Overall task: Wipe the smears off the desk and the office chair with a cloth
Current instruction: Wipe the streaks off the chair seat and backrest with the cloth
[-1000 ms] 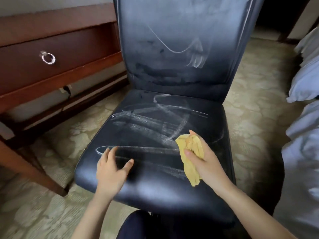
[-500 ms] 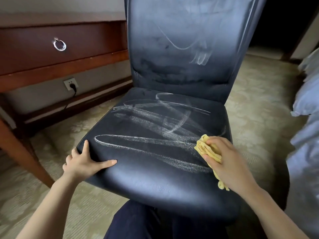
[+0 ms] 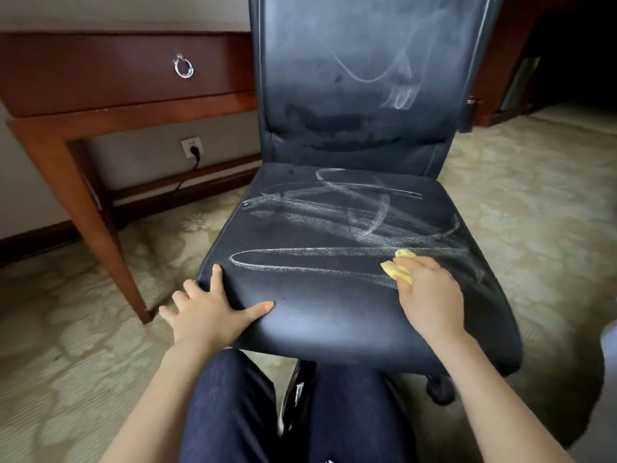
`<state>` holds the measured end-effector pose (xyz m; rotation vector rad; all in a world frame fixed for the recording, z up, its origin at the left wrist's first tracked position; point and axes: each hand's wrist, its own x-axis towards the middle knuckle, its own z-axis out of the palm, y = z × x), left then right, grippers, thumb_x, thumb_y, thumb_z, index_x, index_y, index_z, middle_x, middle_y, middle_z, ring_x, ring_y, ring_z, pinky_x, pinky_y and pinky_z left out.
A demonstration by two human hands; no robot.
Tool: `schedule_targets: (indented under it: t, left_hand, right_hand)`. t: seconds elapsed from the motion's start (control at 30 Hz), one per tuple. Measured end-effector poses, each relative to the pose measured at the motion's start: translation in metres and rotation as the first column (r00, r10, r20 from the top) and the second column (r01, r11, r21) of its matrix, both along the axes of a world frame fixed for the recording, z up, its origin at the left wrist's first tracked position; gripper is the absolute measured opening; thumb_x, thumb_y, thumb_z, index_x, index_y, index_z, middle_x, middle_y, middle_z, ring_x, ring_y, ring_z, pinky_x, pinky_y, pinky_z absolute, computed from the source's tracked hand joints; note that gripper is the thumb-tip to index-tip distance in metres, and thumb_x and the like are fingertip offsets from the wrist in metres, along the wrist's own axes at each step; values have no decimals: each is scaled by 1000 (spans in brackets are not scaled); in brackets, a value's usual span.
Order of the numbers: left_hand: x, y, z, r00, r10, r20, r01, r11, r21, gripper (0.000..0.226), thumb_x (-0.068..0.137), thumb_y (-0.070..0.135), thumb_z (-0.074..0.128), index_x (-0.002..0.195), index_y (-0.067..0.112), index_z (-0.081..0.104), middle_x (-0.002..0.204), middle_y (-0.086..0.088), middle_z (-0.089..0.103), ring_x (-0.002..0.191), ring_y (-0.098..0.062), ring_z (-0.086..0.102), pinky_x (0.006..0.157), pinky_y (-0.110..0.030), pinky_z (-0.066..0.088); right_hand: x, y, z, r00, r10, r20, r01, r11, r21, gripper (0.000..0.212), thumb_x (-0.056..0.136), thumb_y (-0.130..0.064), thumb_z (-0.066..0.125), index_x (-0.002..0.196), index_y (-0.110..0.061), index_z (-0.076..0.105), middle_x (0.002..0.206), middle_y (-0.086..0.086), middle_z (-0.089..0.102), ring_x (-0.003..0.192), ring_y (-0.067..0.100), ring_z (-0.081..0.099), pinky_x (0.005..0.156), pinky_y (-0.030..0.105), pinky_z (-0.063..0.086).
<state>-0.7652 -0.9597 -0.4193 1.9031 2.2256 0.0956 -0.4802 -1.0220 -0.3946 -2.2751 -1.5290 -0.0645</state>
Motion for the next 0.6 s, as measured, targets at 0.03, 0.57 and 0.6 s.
schedule_targets:
  t: [0.03,0.57,0.6]
  left_hand:
    - [1,-6,0,1000,-11,-24,11,1000,8,130,42,100,28,150,31,8,138,-15,34,129,-35,32,108,-57,21]
    - [-3,-35,-14,965,-256,60,228,928,294,108,47,79,63,129,10,45,152,-11,26,138,-31,29,110,-53,19]
    - [0,-34,-16,958,-275,76,246,930,273,110,49,77,65,132,9,41,157,-7,19,144,-26,19,112,-51,15]
  right_hand:
    - [-5,2,-2,1000,6,10,-6,1000,3,35,94,-20,52,128,-26,57,129,4,54,105,29,54,80,37,48]
    - [-131,1,-25,780,614,126,-623,739,256,37,57,-8,72,91,-24,74,106,-8,69,77,23,60,63,30,50]
    - [-122,-2,-29,775,609,168,-631,730,264,40,56,-6,71,92,-25,73,109,-8,68,76,22,59,63,29,49]
